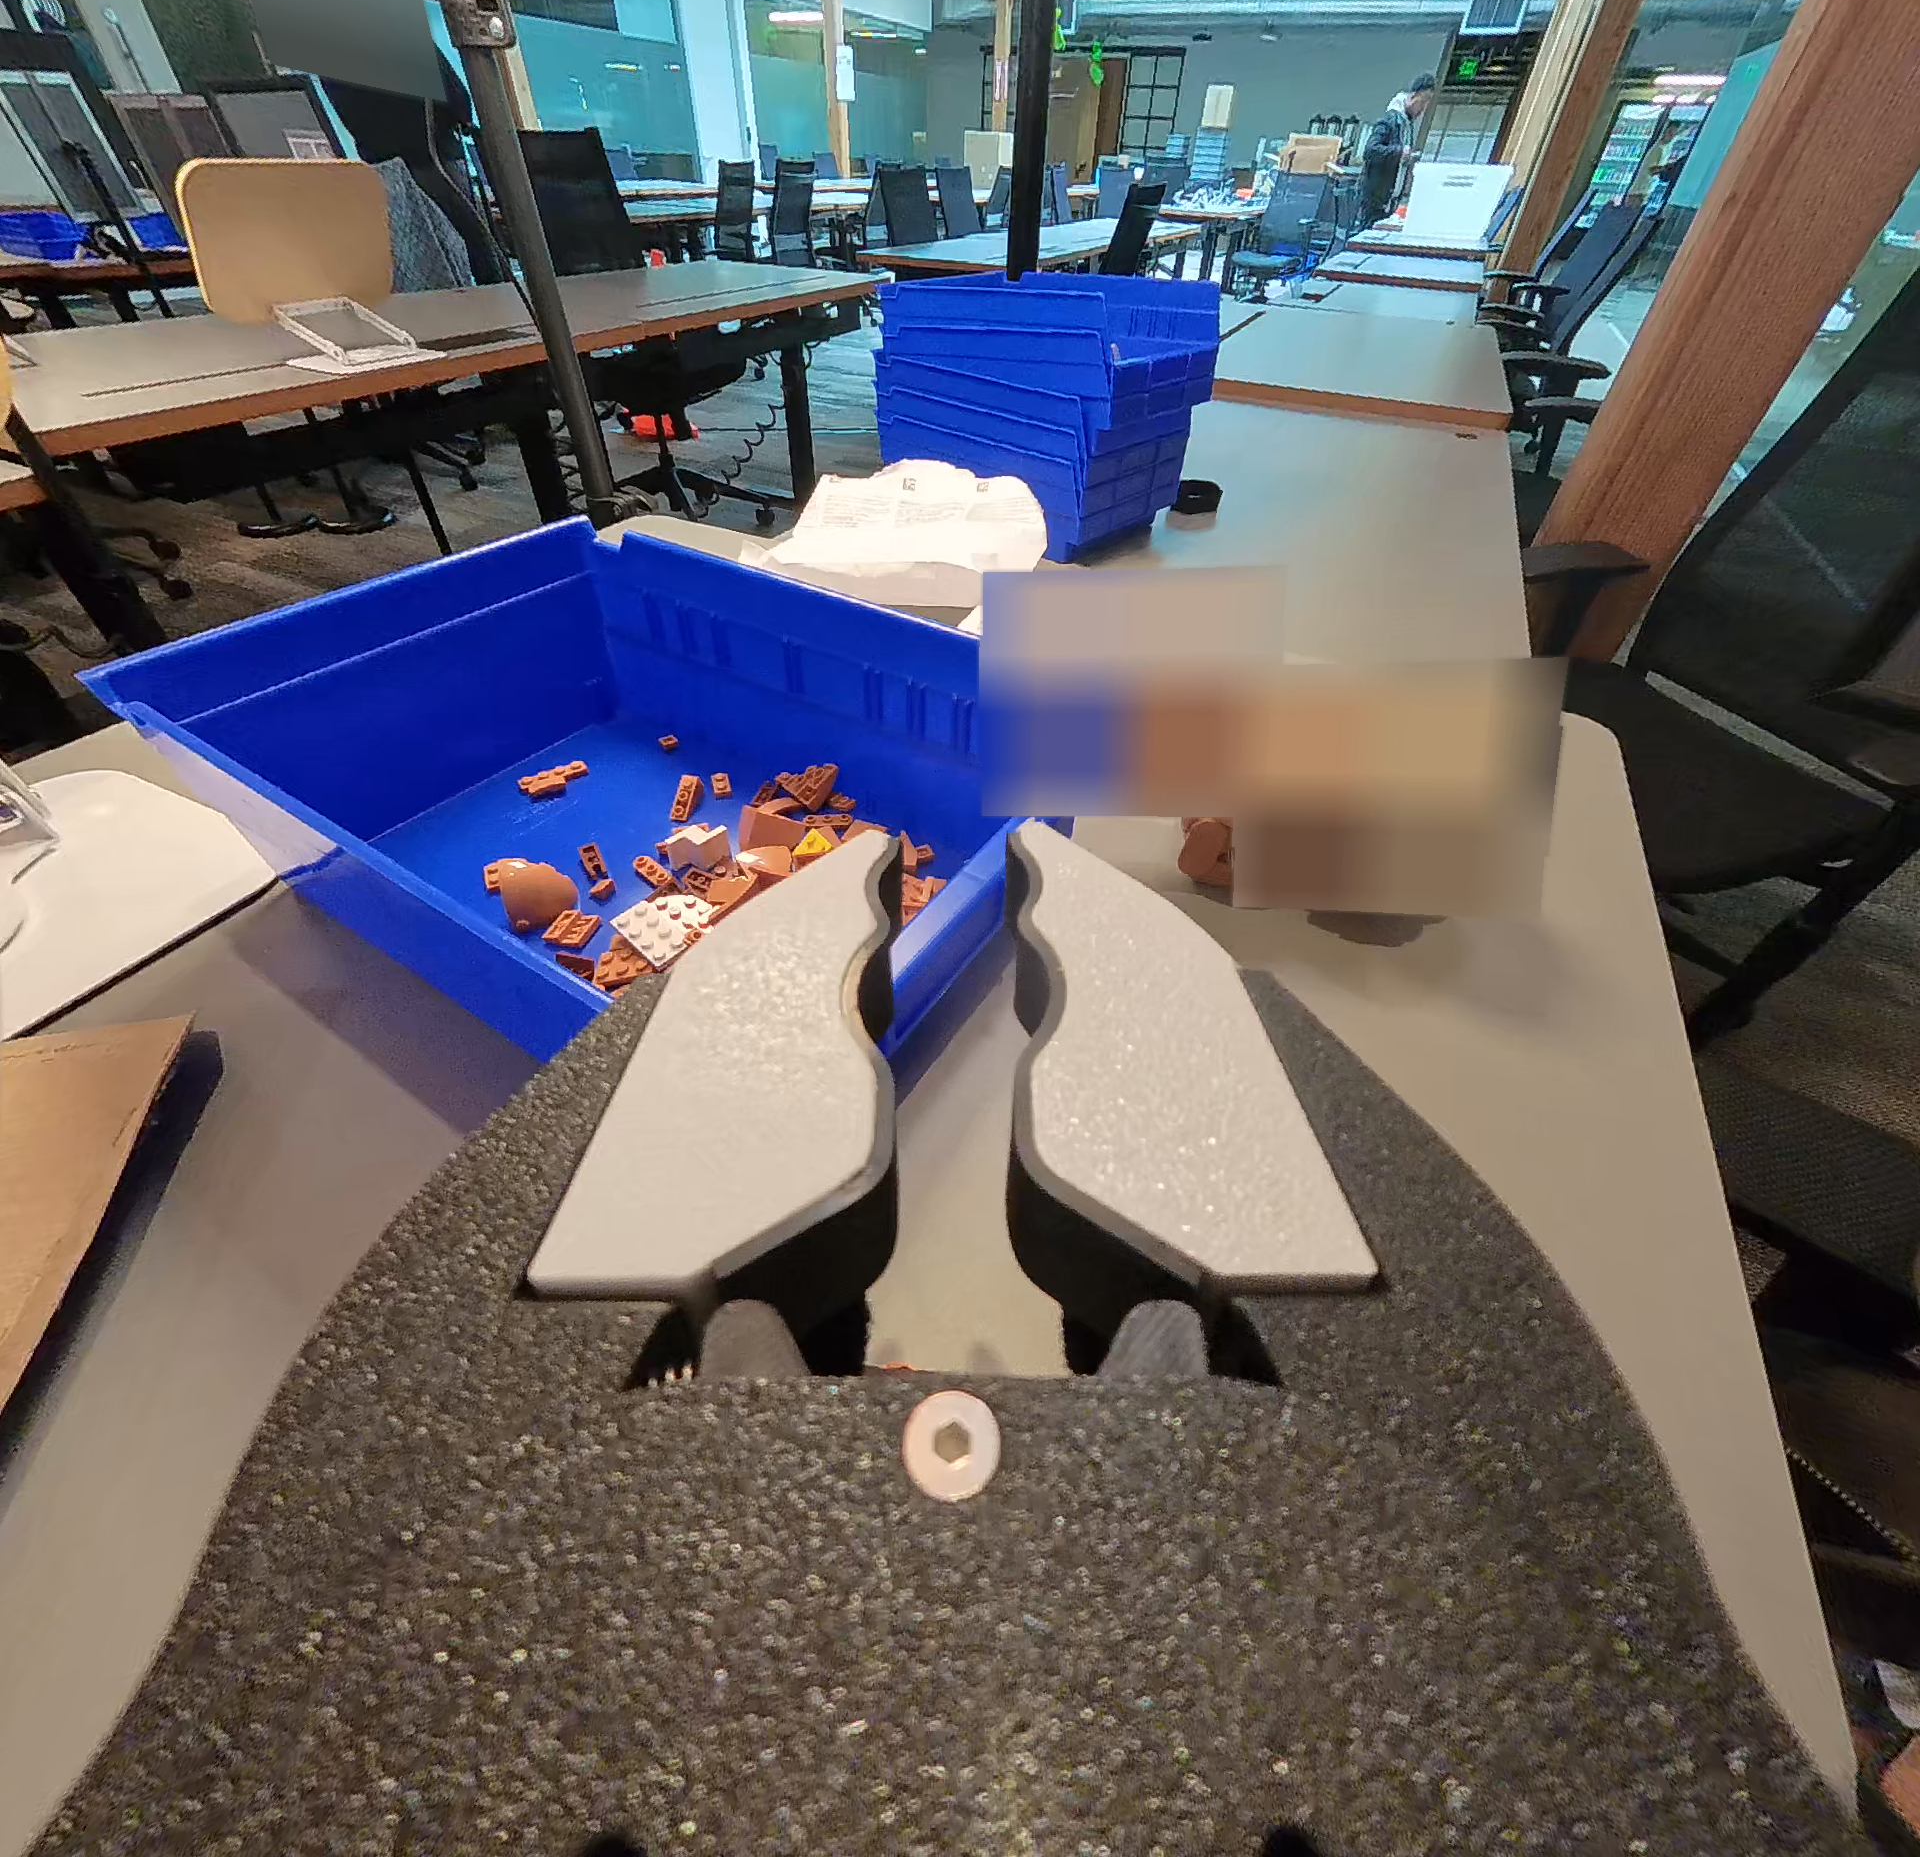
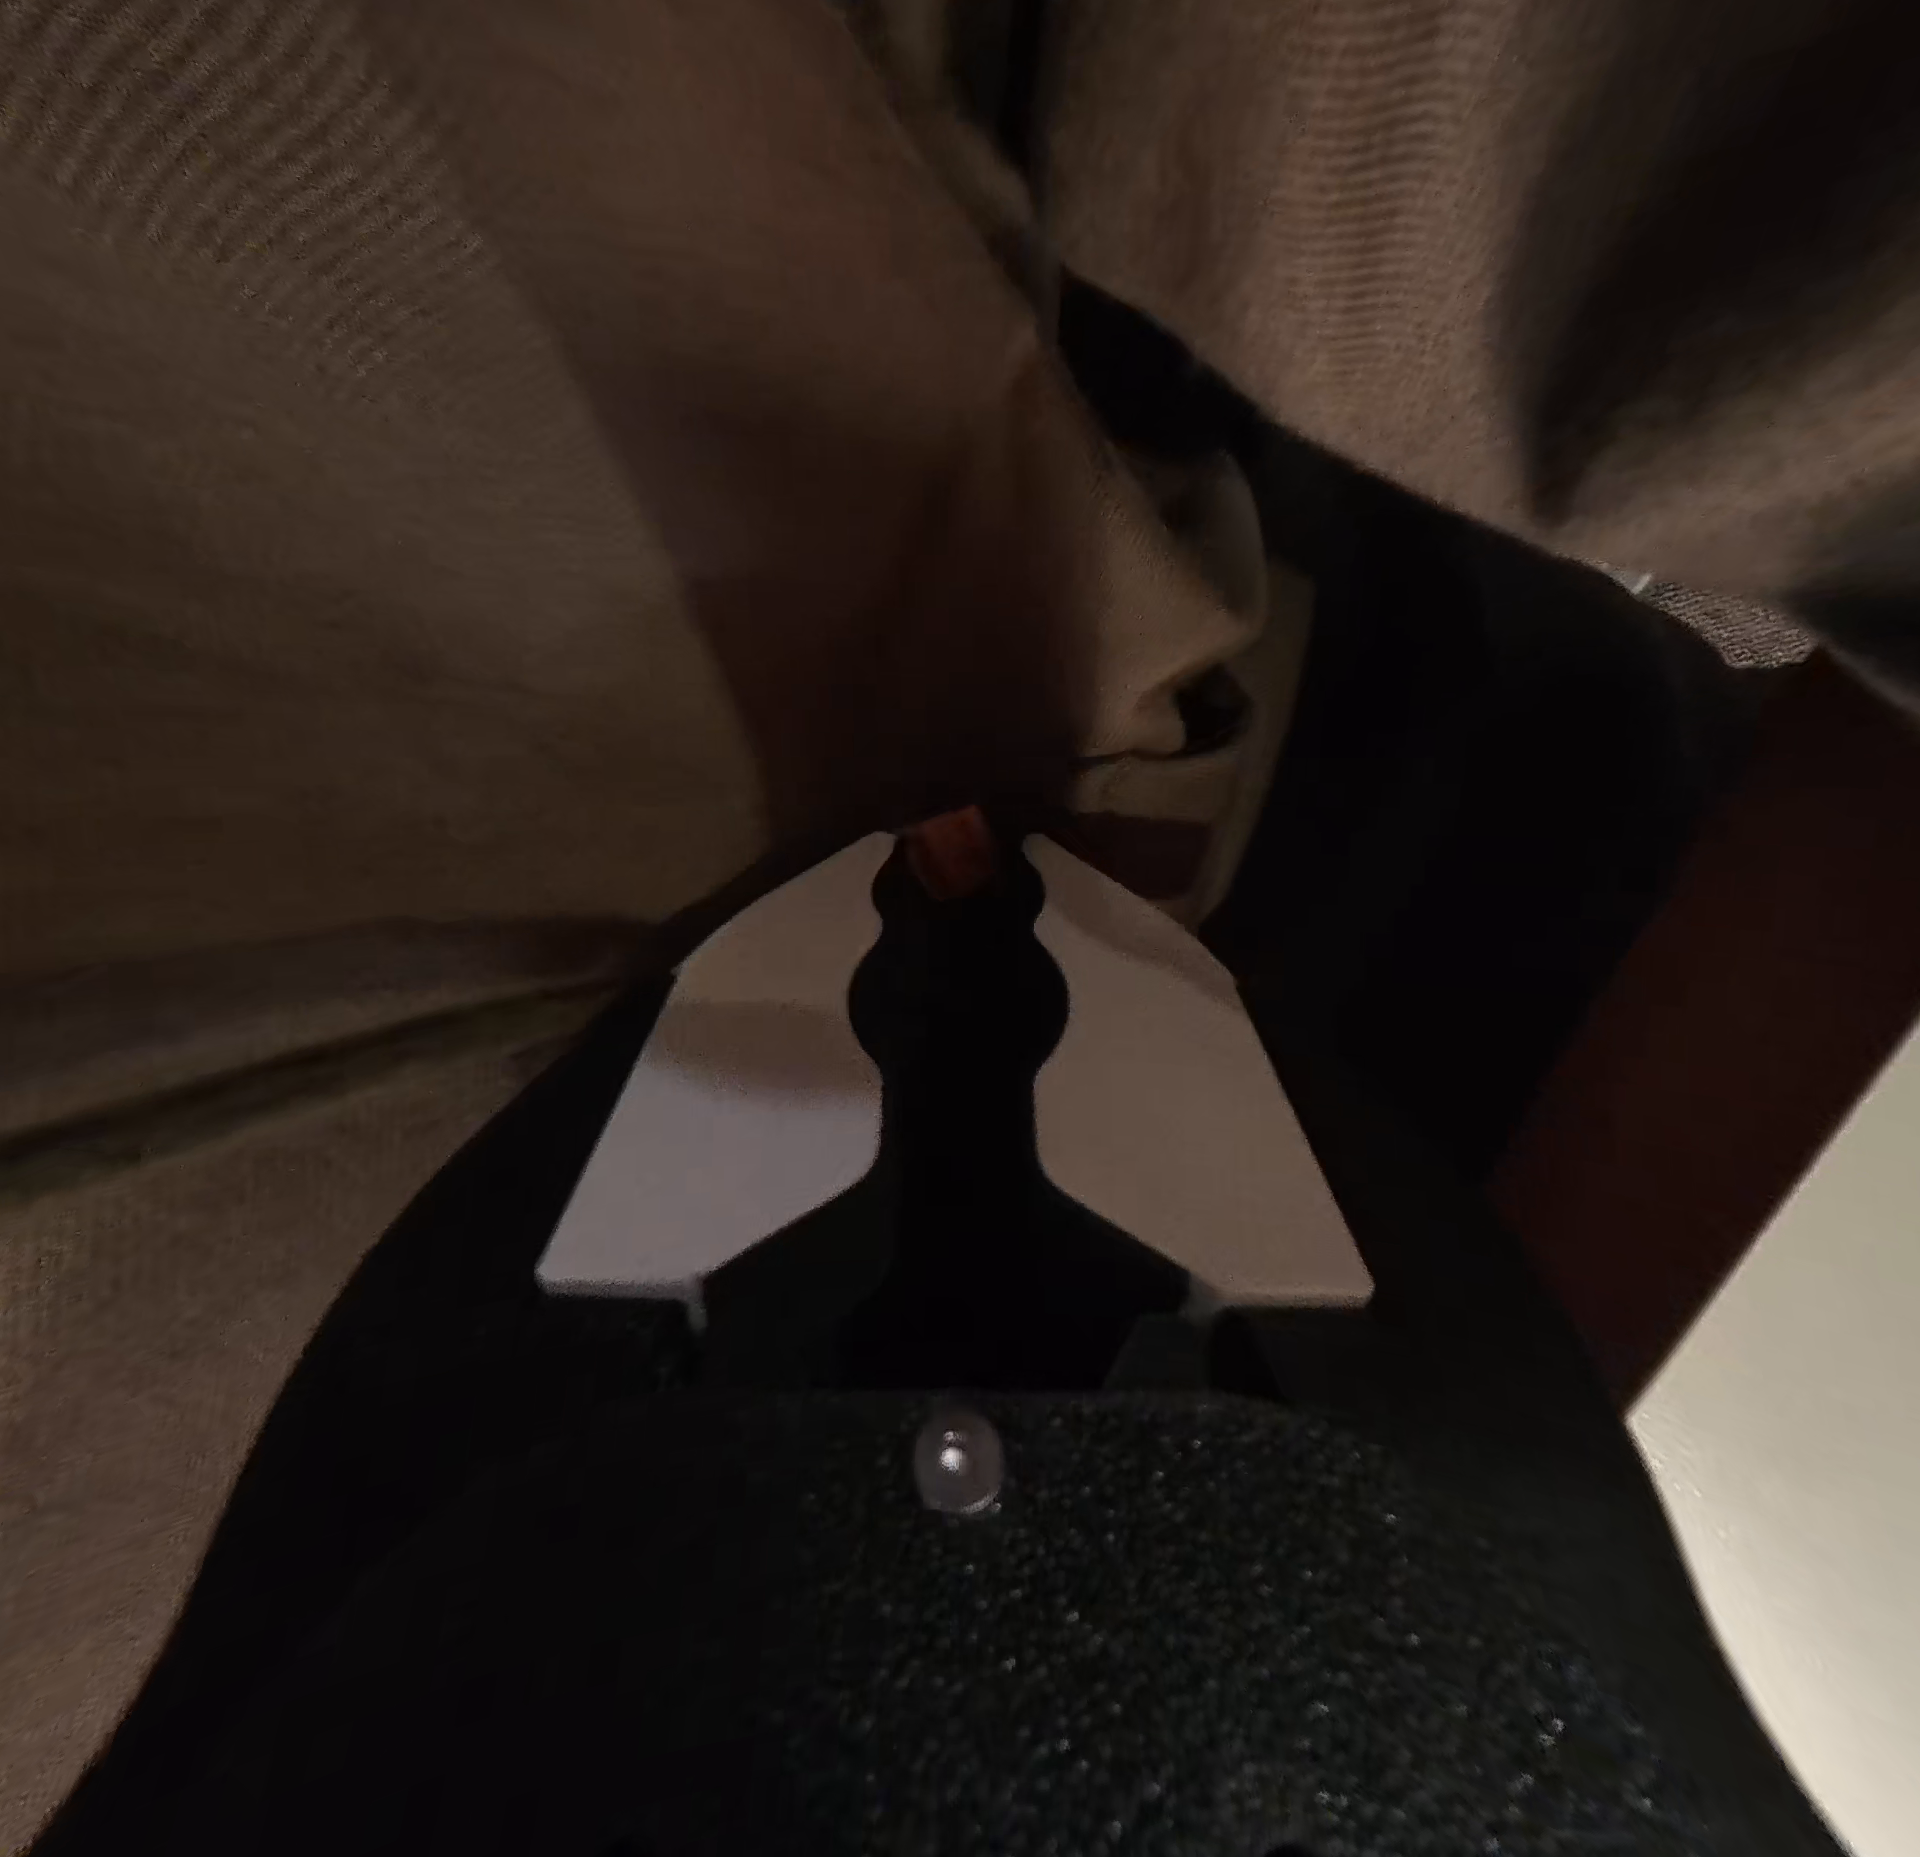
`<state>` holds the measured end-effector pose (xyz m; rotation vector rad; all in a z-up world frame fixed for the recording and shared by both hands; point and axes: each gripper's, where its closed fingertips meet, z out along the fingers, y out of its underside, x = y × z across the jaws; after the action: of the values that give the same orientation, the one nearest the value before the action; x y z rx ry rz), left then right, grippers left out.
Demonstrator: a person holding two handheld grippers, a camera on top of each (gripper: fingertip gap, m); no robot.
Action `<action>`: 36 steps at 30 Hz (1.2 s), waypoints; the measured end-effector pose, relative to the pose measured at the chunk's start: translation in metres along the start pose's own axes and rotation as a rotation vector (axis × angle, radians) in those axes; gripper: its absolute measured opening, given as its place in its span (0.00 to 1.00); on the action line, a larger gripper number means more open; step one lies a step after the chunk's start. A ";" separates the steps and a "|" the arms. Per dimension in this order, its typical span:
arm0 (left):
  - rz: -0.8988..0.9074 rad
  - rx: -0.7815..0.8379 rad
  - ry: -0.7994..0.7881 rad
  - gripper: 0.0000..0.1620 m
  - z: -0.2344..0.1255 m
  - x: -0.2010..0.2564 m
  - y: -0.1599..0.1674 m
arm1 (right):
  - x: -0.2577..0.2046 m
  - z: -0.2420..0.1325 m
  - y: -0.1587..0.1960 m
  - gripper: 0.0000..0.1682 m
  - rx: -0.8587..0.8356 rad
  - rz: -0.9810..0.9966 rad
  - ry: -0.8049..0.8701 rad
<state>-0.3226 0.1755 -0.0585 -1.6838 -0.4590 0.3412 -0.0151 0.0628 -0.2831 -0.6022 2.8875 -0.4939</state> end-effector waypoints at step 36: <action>-0.021 0.015 -0.037 0.11 -0.020 -0.024 -0.007 | 0.088 -0.198 0.034 0.08 0.509 0.246 0.513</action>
<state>-0.3347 0.1478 -0.0493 -1.6590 -0.4998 0.3608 -0.1491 0.1133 -0.1171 -0.0358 3.0113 -1.4561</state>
